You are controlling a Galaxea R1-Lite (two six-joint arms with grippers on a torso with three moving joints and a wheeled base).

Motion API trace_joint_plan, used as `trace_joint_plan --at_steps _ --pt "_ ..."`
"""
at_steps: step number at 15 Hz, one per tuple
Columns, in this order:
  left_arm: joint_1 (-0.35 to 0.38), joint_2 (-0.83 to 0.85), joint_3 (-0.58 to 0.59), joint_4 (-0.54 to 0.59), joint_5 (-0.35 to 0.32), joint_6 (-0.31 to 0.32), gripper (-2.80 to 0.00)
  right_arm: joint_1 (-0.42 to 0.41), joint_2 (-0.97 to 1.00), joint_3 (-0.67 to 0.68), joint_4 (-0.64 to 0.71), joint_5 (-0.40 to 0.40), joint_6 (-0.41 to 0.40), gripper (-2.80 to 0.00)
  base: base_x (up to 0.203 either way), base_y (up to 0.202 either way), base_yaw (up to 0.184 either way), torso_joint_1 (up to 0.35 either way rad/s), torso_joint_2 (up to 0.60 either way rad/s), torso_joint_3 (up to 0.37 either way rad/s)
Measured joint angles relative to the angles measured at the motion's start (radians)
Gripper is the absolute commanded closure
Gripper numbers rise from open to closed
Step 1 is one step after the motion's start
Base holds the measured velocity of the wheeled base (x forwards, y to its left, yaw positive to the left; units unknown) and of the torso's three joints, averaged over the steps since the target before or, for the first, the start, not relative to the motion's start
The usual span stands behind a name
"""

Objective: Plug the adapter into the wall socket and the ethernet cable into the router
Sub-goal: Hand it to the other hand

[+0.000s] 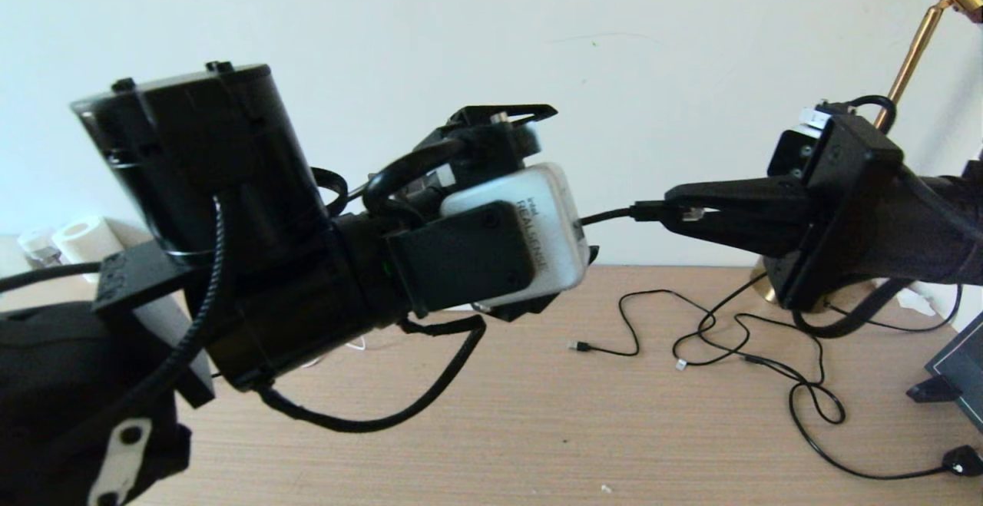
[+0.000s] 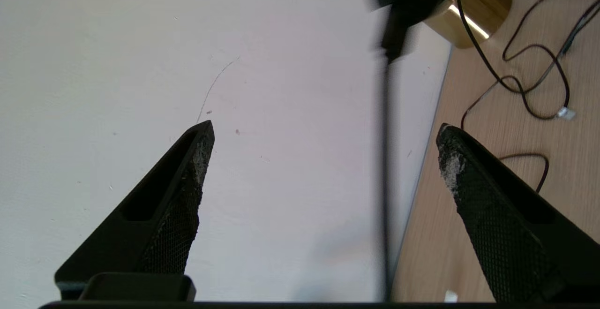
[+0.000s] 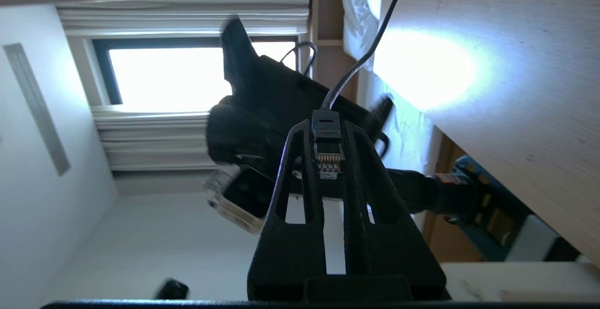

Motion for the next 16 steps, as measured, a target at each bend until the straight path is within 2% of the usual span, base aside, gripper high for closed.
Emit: trace_joint_plan --at_steps 3,8,12,13,16 --pt "0.061 -0.01 0.052 -0.046 -0.088 0.05 -2.8 0.013 0.107 -0.131 0.007 0.016 0.061 0.0 0.0 0.0 0.0 0.0 0.0 0.0" --pt "0.117 -0.012 0.065 -0.067 -0.231 0.082 -2.8 0.016 0.248 -0.341 0.168 0.091 0.067 0.0 0.0 0.0 0.0 0.0 0.0 0.0" --pt "0.214 -0.013 0.089 -0.07 -0.469 0.172 -2.8 0.064 0.316 -0.429 0.241 0.12 0.067 0.0 0.0 0.0 0.0 0.0 0.0 0.0" --pt "0.225 -0.014 0.096 -0.07 -0.501 0.176 -2.8 0.079 0.322 -0.433 0.245 0.121 0.067 0.0 0.0 0.0 0.0 0.0 0.0 0.0" --pt "0.239 -0.017 0.113 -0.072 -0.51 0.177 -2.8 0.114 0.317 -0.431 0.248 0.126 0.067 0.0 0.0 0.0 0.0 0.0 0.0 0.0"
